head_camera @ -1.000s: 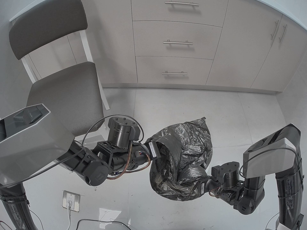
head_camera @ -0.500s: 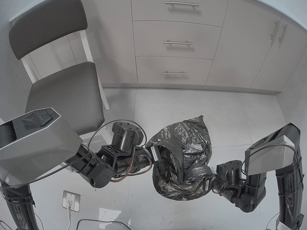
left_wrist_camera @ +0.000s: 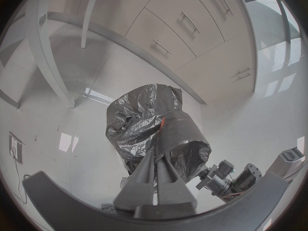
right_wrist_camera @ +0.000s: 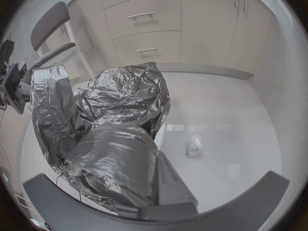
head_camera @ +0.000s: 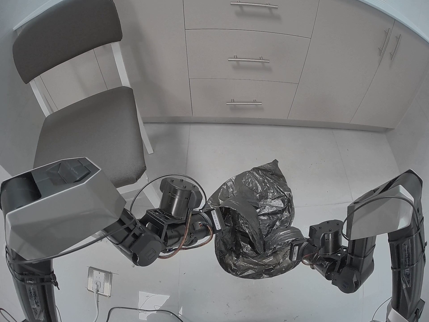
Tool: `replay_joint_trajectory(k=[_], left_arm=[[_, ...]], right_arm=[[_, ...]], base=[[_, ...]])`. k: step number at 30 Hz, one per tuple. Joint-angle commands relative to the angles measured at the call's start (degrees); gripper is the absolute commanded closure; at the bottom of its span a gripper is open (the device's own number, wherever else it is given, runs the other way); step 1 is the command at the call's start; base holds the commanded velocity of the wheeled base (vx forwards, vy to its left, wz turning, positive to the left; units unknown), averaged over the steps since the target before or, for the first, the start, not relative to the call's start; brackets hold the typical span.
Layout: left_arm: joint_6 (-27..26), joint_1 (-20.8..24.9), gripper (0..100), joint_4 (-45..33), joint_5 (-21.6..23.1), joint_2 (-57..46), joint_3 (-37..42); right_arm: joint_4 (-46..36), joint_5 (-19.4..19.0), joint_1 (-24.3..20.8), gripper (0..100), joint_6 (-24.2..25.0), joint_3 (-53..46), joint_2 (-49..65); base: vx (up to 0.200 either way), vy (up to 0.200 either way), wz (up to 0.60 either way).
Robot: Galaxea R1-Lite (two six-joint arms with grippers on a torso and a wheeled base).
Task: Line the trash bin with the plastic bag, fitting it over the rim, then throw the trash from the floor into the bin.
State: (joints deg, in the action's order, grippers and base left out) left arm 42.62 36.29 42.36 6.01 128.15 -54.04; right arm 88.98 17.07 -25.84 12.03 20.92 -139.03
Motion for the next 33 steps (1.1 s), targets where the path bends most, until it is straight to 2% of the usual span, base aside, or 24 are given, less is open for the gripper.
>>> replay_joint_trajectory(k=[1, 13, 28, 29, 33], left_arm=[[0.0, -0.2, 100, 0.1, 0.0, 1.6, -0.3], [-0.1, -0.4, 100, 0.3, 0.0, 3.8, -0.5], [-0.1, -1.2, 100, 0.4, 0.1, 4.9, -0.5], [-0.1, -1.2, 100, 0.4, 0.1, 4.9, -0.5], [-0.1, -1.2, 100, 0.4, 0.1, 5.0, -0.5]], right_arm=[[1.0, 0.0, 0.8, 100, 0.0, 0.6, 0.2], [1.0, -0.3, 3.4, 100, -0.5, 1.6, 0.0], [1.0, -0.7, 3.2, 100, -0.7, 1.1, -0.4], [1.0, -0.7, 3.2, 0, -0.8, 1.1, -0.4], [1.0, -0.8, 2.9, 0, -0.7, 1.0, -0.4]], base=[[0.0, 0.0, 0.0], [0.0, 0.0, 0.0], [0.0, 0.0, 0.0], [0.0, 0.0, 0.0], [0.0, 0.0, 0.0]])
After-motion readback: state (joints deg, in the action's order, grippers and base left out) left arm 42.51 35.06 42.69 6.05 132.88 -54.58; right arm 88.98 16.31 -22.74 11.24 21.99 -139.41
